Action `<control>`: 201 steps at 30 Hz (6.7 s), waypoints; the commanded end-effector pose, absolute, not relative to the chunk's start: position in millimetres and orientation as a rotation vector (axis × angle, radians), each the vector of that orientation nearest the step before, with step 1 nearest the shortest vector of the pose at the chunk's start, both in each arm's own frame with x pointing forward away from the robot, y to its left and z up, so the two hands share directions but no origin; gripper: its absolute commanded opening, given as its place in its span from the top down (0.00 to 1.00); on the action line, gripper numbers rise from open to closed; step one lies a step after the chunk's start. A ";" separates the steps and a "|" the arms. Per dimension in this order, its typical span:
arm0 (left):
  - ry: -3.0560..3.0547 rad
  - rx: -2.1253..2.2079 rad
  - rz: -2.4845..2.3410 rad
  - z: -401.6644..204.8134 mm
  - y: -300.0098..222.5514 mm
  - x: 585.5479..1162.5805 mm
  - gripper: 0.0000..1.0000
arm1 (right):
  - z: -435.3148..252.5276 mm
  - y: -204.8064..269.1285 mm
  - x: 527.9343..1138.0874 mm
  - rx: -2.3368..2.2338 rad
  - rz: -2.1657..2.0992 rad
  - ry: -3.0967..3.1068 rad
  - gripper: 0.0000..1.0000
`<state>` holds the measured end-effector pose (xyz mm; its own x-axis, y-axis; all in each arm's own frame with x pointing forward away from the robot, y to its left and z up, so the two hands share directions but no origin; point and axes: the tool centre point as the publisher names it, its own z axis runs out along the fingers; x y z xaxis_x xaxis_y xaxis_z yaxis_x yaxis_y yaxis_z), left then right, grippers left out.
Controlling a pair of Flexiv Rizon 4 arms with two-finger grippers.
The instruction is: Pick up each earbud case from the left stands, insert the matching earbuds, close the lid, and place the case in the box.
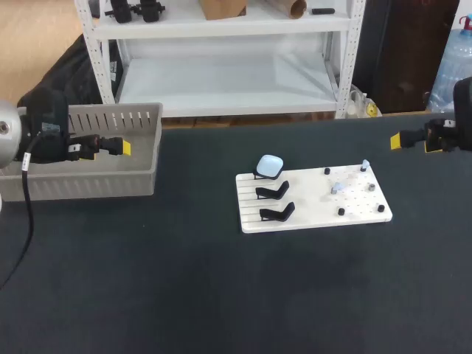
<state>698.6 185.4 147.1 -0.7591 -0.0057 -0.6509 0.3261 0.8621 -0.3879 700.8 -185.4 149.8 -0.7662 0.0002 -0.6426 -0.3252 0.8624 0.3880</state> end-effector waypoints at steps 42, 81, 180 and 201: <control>2.339 0.333 -0.643 154.3 172.8 703.0 0.00 | 149.7 -185.9 700.9 -0.236 0.645 2.372 0.00; 1.752 1.440 -0.798 131.8 27.9 754.9 0.00 | 149.7 -185.9 700.9 -0.236 0.645 2.372 0.00; 1.624 1.497 -0.990 17.5 -89.2 790.5 0.53 | 149.7 -185.9 700.9 -0.236 0.645 2.372 0.00; 1.616 1.502 -0.989 17.0 -94.1 787.2 0.56 | 149.7 -185.9 700.9 -0.236 0.645 2.372 0.00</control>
<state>786.8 -93.3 17.9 -0.0753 0.4543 -0.8876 0.9972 0.0325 -0.0680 700.8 -185.4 149.9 -0.7663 0.0002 -0.6425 -0.3250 0.8625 0.3879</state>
